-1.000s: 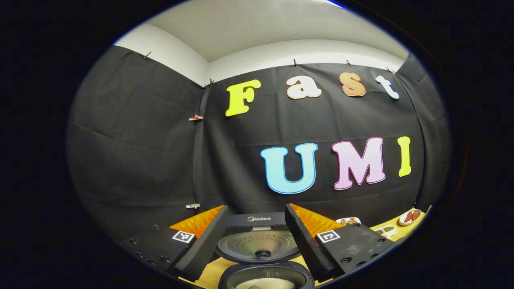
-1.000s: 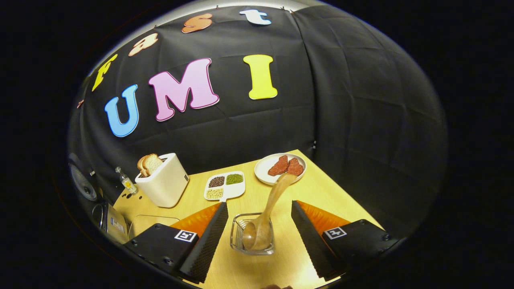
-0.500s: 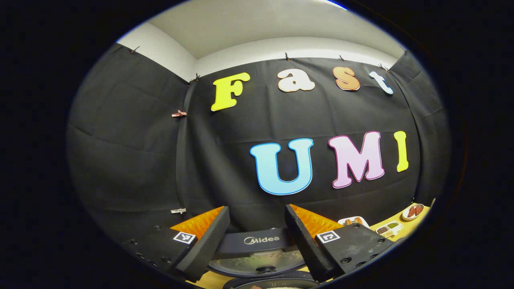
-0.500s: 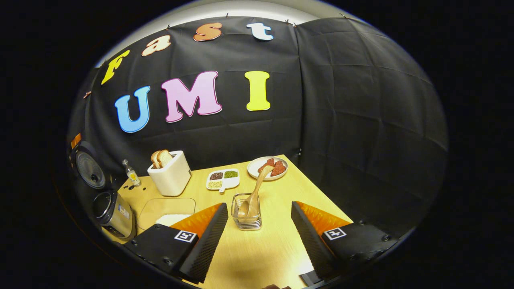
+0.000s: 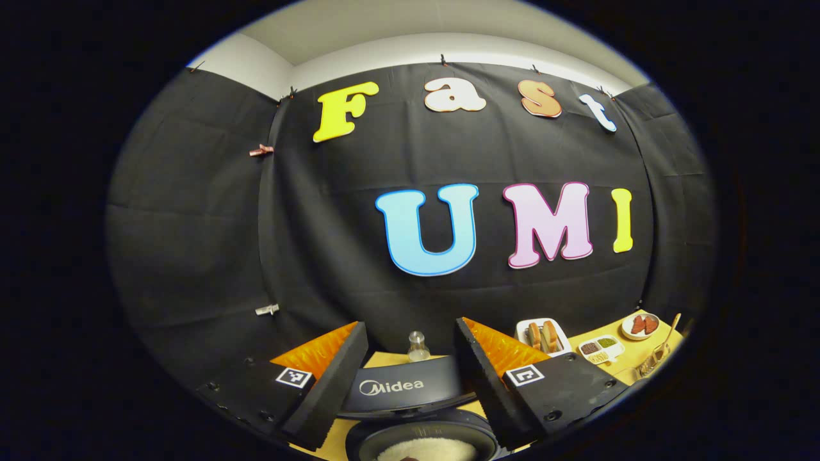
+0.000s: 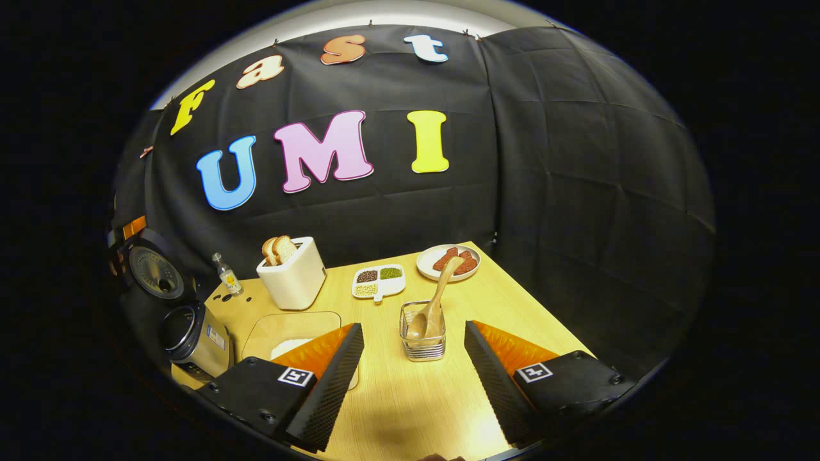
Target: Close the left gripper, press the button to open the rice cooker; take a wooden spoon from the chopstick holder with the right hand, scoop a spoonful of rice and pour it into the rice cooker, then put the wooden spoon back into the chopstick holder.
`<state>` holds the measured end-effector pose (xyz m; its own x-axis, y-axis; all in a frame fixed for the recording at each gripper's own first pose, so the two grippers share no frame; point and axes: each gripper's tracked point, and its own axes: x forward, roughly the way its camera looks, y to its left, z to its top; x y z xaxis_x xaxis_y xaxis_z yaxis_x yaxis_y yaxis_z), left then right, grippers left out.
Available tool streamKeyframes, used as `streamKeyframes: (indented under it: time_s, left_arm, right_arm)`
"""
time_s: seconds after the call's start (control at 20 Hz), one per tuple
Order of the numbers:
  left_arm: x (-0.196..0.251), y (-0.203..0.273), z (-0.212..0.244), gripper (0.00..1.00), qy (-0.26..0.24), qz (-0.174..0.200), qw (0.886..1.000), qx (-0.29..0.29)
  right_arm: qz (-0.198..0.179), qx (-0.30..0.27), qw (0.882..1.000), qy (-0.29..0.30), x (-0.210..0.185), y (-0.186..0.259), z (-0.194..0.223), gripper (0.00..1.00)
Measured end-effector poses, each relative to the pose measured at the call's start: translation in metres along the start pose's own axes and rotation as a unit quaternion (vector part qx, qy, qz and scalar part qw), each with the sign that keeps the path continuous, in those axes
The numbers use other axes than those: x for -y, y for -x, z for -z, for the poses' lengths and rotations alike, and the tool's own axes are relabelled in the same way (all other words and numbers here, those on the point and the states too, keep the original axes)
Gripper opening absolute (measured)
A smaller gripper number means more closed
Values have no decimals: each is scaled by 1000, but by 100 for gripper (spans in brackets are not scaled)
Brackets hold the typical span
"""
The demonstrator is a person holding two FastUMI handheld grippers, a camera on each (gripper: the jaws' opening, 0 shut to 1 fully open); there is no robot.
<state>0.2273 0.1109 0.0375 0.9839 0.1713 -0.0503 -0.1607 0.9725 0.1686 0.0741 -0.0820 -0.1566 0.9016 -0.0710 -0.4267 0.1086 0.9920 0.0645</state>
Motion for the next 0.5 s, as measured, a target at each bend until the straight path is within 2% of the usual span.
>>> streamKeyframes:
  time_s: [0.15,0.3,0.5]
  left_arm:
    - [10,30,21,95,23,-3,998,-59]
    - [17,62,51,96,55,-11,991,-123]
    - [19,93,90,98,62,-31,984,-165]
  right_arm:
    - [-22,-10,1000,-1,-16,-6,7,99]
    - [-40,-18,999,3,-28,-8,13,99]
    - [-64,-36,997,12,-40,-7,27,99]
